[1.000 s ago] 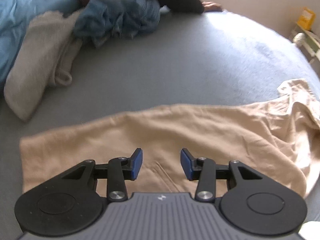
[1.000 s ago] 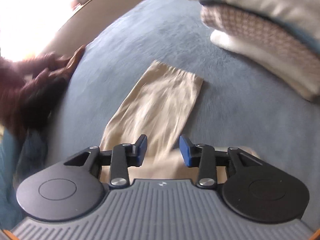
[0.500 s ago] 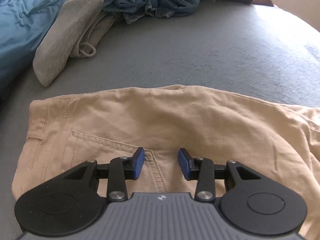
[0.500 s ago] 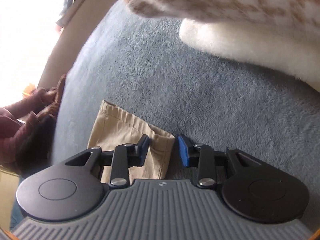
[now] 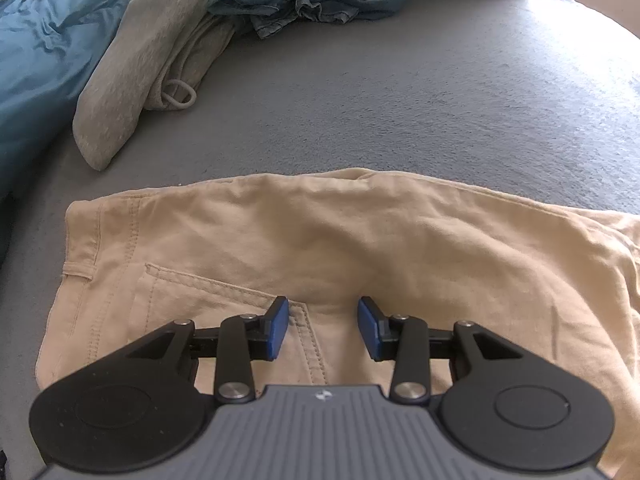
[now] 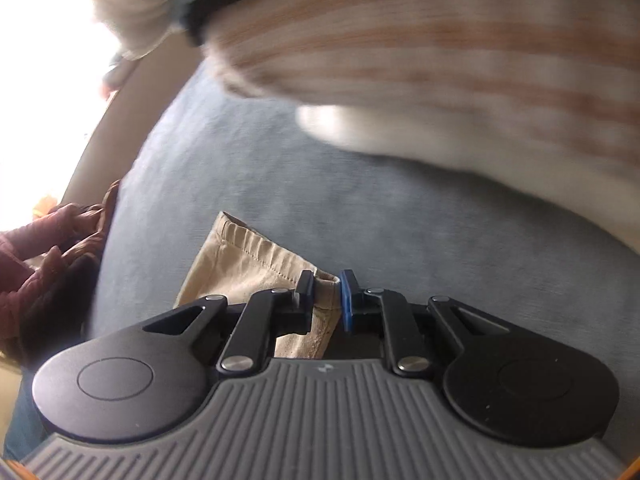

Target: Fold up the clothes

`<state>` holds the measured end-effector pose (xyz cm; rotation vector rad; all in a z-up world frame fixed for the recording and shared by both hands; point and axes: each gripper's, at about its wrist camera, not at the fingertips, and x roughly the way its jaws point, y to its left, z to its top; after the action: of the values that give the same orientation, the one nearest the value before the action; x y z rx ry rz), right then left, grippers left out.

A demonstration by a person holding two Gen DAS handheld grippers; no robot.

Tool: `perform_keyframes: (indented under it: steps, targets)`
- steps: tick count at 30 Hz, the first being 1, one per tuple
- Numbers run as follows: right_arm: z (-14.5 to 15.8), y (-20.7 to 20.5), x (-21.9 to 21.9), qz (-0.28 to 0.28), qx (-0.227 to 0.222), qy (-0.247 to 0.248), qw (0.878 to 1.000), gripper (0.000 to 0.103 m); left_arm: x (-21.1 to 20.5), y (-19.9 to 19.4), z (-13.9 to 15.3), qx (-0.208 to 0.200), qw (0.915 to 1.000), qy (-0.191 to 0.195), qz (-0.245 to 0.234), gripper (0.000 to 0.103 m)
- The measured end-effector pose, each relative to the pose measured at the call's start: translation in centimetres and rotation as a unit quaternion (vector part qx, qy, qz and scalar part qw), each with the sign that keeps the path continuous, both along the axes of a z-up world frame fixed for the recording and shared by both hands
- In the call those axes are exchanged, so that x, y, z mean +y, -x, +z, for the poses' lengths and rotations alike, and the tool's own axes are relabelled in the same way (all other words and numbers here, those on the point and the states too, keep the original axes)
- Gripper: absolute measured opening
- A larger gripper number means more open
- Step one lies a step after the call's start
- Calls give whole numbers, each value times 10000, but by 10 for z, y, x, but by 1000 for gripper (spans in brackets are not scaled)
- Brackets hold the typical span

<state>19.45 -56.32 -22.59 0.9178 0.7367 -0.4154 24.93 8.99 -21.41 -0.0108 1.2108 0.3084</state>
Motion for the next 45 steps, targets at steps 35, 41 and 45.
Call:
perform_keyframes:
  steps: [35,41,45]
  targets:
    - [-3,-112,78,2175,779,1861,9550,15,1,3,-7,-188,9998,1,-89,40]
    - [31,-135,65,1836,770,2468,9484,17,1,2,-7,-209,9997,34,-138,40]
    - [68,-88,117,3413,420,2400,9078,24,1,3,-7,-233,9996,74,-125,40]
